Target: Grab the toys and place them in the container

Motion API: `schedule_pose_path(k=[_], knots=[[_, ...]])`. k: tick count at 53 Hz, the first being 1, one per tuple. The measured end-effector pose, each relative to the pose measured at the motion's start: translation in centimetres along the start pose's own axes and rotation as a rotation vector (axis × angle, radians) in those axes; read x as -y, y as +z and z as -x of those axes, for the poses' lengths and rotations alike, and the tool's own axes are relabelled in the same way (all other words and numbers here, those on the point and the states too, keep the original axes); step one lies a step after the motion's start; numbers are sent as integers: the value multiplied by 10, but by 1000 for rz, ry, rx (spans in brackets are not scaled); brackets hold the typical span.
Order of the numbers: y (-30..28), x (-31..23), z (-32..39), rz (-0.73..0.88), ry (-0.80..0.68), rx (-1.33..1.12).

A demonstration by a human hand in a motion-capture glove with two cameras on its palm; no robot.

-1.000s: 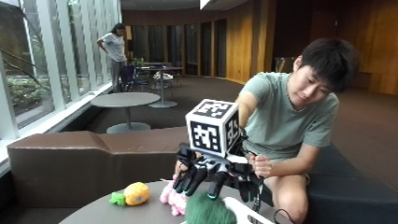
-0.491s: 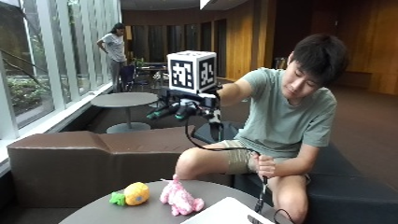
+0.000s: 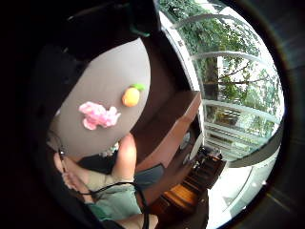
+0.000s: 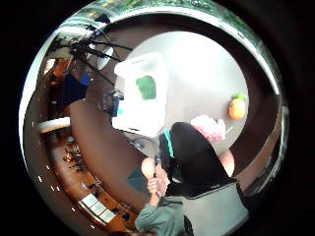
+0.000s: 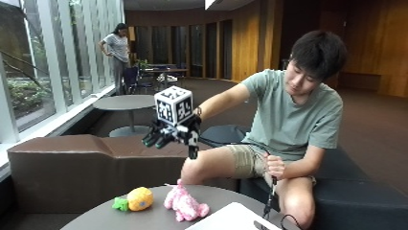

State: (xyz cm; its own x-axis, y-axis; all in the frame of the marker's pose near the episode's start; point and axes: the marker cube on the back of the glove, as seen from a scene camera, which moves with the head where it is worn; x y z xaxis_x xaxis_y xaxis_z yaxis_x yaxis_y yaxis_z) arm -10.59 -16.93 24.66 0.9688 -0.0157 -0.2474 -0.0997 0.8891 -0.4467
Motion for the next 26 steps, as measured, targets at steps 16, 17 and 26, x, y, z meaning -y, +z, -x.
schedule_pose_path(k=[16, 17, 26], knots=[[237, 3, -29, 292, -27, 46], [250, 2, -30, 313, -21, 46], [319, -15, -43, 342, -47, 200]])
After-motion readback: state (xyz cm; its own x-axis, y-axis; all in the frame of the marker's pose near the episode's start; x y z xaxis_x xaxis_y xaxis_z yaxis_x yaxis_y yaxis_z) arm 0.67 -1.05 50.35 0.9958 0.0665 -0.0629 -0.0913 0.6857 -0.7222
